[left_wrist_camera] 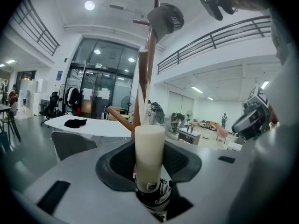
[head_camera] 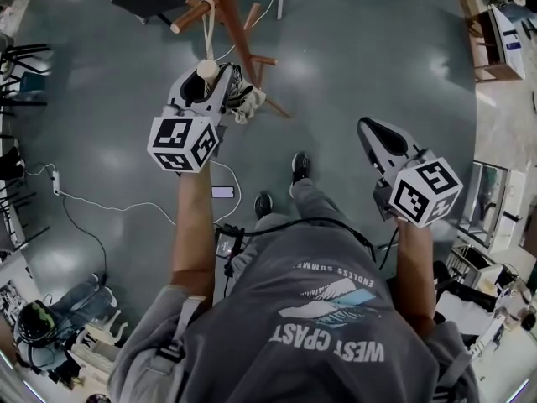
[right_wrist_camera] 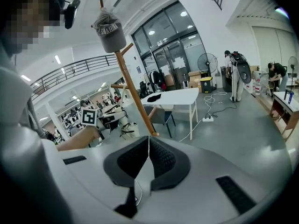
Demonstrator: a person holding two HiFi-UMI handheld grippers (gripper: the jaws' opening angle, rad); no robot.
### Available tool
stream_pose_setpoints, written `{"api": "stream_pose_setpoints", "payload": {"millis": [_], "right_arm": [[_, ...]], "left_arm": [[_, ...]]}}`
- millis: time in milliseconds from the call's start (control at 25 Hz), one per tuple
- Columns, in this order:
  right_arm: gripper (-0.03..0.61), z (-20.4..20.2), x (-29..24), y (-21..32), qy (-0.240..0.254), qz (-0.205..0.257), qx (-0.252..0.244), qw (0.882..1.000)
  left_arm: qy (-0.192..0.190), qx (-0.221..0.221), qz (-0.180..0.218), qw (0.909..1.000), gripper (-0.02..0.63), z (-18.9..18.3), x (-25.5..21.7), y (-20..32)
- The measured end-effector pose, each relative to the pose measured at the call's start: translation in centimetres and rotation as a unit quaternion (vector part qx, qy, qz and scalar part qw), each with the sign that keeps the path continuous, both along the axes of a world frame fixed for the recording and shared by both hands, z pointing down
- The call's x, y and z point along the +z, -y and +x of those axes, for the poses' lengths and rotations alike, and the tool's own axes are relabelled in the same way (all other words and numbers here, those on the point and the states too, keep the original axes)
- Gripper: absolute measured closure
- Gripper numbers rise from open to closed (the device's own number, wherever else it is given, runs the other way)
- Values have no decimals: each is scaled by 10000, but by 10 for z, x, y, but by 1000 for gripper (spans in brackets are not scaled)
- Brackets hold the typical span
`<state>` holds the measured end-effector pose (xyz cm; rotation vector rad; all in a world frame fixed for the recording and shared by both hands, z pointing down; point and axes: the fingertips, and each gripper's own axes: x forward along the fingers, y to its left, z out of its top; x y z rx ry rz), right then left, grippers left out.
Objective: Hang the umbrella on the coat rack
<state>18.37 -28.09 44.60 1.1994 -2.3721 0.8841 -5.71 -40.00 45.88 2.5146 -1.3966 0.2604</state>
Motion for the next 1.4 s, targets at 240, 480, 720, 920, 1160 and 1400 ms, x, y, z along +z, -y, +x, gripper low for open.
{"api": "stream_pose_setpoints", "payload": {"millis": [240, 480, 720, 920, 1160, 1400], "right_arm": [[549, 3, -1, -4, 13, 21, 81, 10000], [548, 3, -5, -6, 37, 79, 136, 9999], [549, 3, -9, -12, 56, 156, 190, 9997], [549, -2, -15, -17, 103, 241, 229, 9994], [548, -8, -26, -25, 135, 376, 252, 9989], [549, -15, -54, -28, 137, 742, 258, 9968]], "left_arm": [[68, 45, -78, 9999, 449, 3, 11, 8], [293, 149, -118, 9994, 449, 8, 19, 19], [513, 253, -144, 9983, 448, 12, 25, 23], [638, 414, -186, 9969, 437, 14, 24, 26], [695, 366, 93, 9969, 436, 4, 0, 18], [772, 241, 762, 9938, 485, -22, -61, -8]]}}
